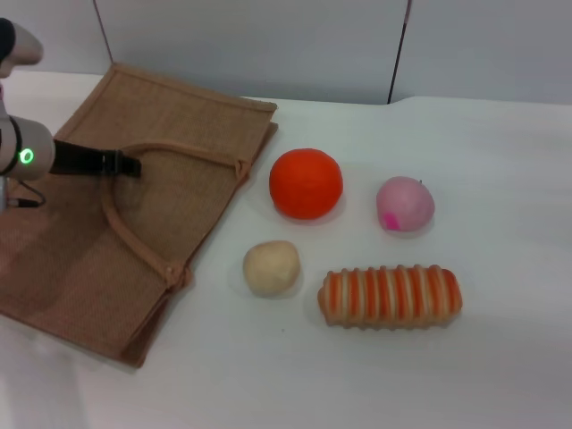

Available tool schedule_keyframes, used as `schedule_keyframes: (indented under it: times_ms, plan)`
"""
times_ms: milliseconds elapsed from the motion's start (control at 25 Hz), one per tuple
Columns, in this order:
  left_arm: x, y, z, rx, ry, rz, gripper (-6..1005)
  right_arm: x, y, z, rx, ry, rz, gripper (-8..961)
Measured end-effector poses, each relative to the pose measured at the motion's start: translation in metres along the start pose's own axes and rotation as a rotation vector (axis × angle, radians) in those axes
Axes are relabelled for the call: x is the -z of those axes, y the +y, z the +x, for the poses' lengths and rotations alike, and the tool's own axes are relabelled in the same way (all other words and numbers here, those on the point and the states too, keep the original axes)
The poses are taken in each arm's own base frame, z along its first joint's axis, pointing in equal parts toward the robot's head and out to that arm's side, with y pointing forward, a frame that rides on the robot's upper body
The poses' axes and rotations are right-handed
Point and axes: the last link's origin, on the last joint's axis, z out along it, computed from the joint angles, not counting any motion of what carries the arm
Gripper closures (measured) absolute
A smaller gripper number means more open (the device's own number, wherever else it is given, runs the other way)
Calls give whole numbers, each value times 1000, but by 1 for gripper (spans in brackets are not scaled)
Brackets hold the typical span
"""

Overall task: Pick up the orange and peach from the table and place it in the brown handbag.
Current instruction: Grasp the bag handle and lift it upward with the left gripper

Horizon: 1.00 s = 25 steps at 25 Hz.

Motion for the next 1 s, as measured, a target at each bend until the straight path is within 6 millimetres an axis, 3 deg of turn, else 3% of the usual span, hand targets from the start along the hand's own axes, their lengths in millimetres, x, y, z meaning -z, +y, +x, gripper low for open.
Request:
schedule_keyframes:
  times_ms: [640, 880, 1000]
  plan:
    - [-4, 0, -4, -19, -26, 27, 456, 1, -1, 0, 0, -1, 4, 102]
    - [-4, -1, -5, -7, -22, 26, 578, 3, -1, 1, 0, 2, 6, 102]
    - [-3, -2, -5, 4, -14, 24, 591, 3, -1, 1, 1, 3, 6, 102]
